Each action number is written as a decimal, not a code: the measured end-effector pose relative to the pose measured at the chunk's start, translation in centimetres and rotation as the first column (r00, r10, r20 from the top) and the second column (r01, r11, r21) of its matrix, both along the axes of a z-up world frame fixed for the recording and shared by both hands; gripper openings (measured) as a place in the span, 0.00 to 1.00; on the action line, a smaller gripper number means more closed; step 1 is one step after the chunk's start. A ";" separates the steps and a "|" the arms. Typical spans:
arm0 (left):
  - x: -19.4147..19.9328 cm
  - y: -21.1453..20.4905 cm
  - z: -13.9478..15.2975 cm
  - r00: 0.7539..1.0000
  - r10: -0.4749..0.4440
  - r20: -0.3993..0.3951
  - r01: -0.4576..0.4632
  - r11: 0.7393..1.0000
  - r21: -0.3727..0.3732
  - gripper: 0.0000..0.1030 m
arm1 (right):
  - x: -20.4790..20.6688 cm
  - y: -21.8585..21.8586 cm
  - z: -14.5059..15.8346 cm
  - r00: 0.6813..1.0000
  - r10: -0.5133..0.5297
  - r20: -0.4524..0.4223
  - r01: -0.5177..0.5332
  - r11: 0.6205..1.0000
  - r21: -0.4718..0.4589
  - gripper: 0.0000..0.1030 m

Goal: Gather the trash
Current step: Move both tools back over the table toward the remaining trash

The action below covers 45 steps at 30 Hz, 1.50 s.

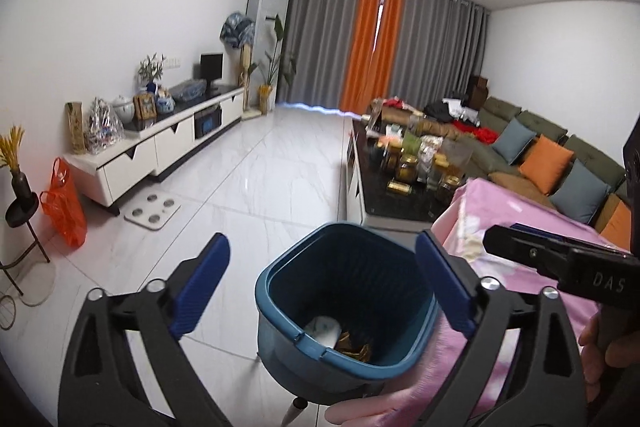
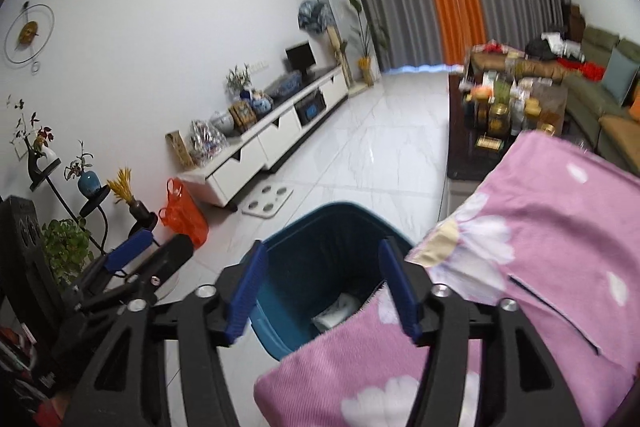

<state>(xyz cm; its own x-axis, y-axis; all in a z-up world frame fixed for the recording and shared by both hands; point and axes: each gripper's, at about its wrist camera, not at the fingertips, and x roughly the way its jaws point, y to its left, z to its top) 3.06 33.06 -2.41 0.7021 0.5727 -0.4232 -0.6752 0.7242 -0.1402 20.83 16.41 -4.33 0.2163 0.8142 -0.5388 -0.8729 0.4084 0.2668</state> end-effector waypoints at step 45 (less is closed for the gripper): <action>4.3 -30.7 2.3 0.742 -0.670 -0.030 0.671 0.741 0.024 0.95 | -5.1 -41.0 0.0 0.678 -0.685 0.268 0.674 0.724 0.146 0.93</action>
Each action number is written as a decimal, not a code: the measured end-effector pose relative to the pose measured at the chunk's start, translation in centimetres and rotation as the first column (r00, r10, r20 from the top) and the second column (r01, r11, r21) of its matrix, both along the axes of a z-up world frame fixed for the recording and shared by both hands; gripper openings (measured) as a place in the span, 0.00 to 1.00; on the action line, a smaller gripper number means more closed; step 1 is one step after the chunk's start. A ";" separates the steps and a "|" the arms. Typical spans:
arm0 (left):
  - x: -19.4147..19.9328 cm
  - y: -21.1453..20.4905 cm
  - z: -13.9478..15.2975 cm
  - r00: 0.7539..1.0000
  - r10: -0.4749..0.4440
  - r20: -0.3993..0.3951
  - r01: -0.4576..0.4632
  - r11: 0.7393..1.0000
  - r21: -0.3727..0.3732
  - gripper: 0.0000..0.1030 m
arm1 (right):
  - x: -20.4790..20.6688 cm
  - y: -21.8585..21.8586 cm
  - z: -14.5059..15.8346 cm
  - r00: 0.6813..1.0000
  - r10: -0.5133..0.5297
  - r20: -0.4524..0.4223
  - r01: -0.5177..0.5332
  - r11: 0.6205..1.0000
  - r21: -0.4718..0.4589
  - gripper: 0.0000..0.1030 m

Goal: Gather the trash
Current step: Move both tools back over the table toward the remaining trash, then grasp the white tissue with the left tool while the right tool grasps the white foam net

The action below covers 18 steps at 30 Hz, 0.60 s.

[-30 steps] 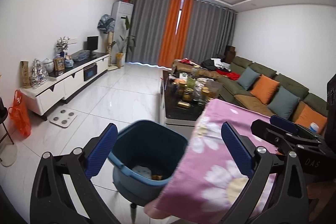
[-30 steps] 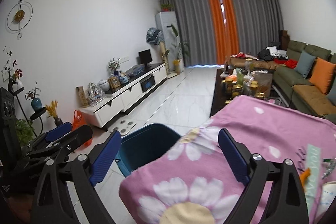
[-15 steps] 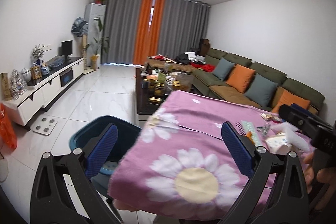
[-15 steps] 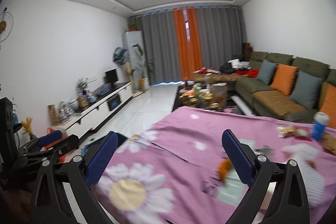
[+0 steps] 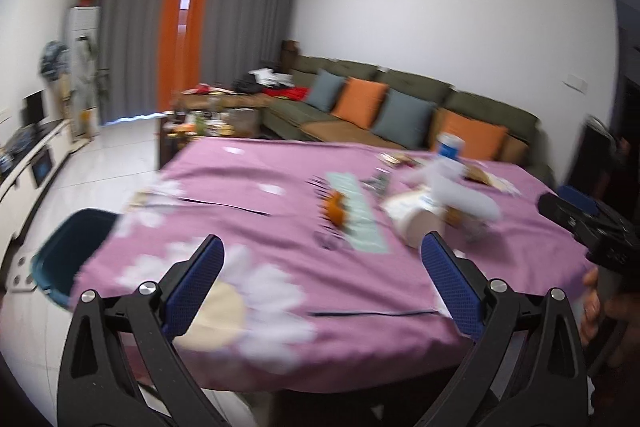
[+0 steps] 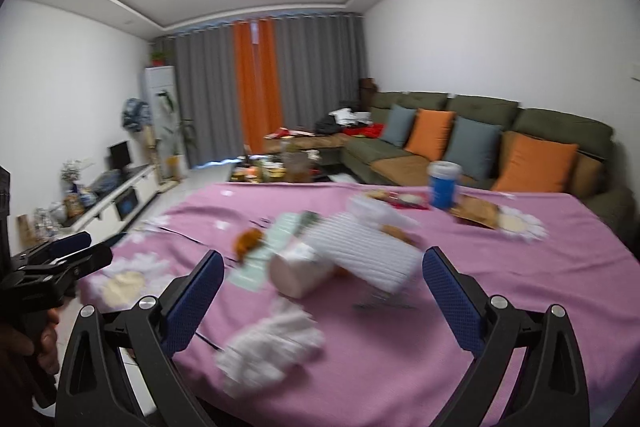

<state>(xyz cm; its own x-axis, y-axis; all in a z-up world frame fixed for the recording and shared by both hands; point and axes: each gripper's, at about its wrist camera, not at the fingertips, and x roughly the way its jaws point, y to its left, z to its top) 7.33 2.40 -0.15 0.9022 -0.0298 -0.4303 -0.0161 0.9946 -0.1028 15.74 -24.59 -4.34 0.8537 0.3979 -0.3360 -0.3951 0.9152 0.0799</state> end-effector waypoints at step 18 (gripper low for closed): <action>3.6 -10.3 -4.4 0.959 -0.271 -0.084 0.279 0.955 0.101 0.94 | 0.2 -4.3 -2.4 0.992 -0.119 -0.038 0.117 0.992 -0.038 0.93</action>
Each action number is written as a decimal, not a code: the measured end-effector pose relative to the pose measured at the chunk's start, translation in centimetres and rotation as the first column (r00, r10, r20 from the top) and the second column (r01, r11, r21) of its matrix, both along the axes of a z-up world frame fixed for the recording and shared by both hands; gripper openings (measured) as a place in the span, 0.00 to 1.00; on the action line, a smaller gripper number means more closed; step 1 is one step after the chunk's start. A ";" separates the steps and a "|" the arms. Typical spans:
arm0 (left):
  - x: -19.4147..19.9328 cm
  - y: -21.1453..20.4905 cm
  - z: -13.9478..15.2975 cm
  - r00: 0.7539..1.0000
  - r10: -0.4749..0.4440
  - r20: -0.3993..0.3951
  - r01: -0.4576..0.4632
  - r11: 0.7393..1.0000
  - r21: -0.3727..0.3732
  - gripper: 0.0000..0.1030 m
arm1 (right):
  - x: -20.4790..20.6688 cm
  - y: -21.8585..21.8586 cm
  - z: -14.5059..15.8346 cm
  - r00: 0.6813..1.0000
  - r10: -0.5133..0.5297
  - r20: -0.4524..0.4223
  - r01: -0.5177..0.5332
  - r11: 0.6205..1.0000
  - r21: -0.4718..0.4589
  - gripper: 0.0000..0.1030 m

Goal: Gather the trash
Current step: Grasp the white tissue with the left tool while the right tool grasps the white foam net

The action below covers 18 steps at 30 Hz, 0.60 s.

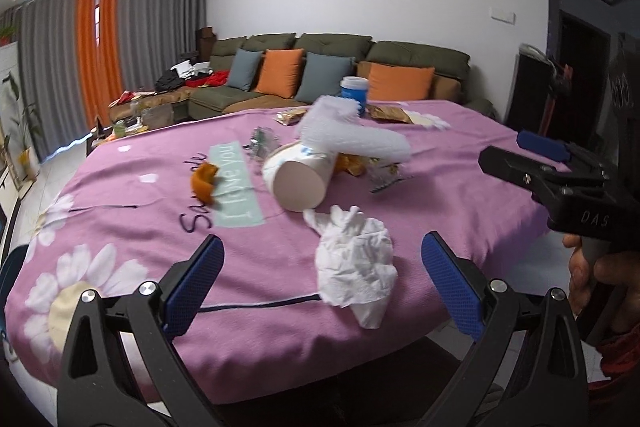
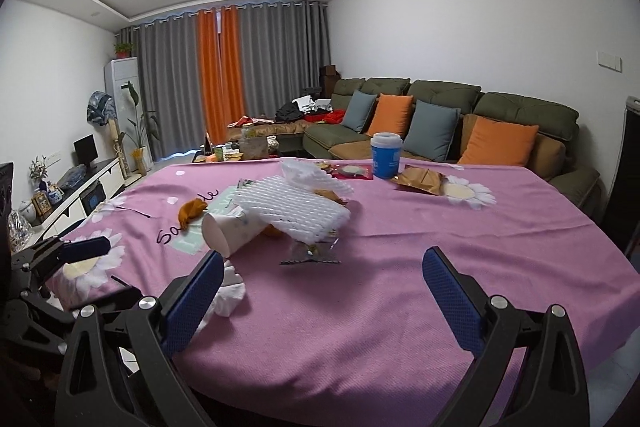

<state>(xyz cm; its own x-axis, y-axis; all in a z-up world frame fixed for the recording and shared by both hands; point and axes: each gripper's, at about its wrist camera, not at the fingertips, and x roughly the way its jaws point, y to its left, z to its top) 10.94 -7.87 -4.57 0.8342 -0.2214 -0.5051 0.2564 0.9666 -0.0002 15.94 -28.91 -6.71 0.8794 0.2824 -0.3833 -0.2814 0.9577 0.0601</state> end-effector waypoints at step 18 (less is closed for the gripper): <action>5.2 -2.1 -4.5 0.987 -0.084 -0.140 0.088 0.996 0.020 0.54 | 4.8 3.1 -1.3 0.997 0.063 -0.045 -0.067 0.993 -0.095 0.93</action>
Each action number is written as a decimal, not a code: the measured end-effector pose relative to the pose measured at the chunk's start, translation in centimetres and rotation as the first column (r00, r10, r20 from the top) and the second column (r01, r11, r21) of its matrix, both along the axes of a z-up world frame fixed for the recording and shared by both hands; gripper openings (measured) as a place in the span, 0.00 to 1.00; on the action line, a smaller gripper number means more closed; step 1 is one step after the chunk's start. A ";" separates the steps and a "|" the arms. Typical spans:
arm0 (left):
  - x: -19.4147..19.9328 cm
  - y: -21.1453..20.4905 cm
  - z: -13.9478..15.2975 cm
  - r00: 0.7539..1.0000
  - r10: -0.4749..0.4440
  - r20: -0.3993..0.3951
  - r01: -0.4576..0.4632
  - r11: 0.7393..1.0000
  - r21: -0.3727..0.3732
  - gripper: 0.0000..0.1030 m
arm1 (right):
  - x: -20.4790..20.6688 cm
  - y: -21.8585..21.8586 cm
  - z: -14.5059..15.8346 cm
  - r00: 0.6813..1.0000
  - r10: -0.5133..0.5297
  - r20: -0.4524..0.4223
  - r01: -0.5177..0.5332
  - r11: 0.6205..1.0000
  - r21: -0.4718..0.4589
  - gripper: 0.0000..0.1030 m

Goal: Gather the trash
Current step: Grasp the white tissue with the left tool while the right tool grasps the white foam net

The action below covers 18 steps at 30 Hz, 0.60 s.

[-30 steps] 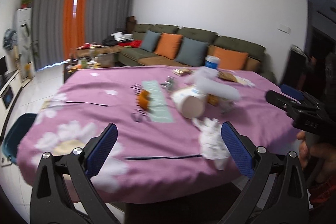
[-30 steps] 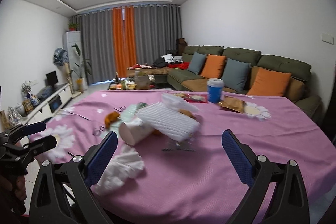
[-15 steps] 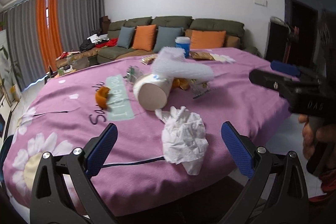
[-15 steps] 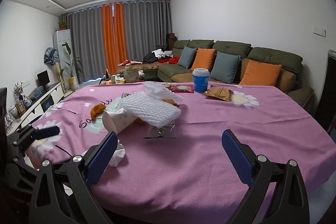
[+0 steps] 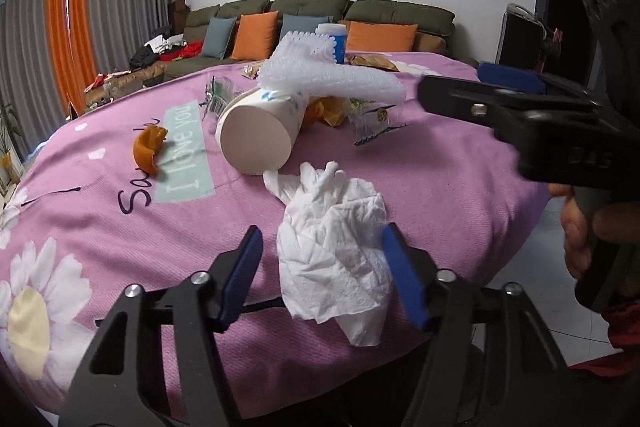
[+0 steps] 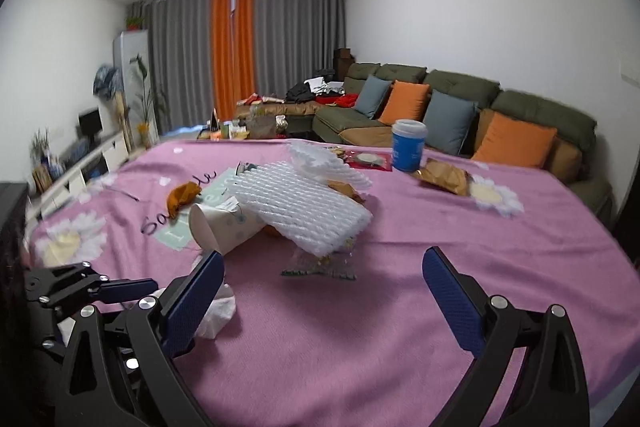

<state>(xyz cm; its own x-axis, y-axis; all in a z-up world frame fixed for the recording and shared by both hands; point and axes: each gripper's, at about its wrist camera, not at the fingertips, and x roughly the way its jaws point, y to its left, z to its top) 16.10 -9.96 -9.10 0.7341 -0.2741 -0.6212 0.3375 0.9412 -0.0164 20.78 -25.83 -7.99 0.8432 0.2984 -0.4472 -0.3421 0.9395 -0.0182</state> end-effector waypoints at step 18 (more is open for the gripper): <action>0.9 5.1 0.3 0.996 0.090 0.002 -0.090 0.992 -0.088 0.14 | 5.1 6.6 -1.4 0.998 0.056 -0.001 -0.052 0.932 -0.359 0.63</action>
<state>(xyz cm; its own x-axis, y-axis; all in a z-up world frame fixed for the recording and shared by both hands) 17.05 -4.81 -8.84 0.7618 -0.2599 -0.5934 0.2519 0.9628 -0.0983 25.88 -19.22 -9.36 0.8347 0.1648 -0.5254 -0.3904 0.8500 -0.3537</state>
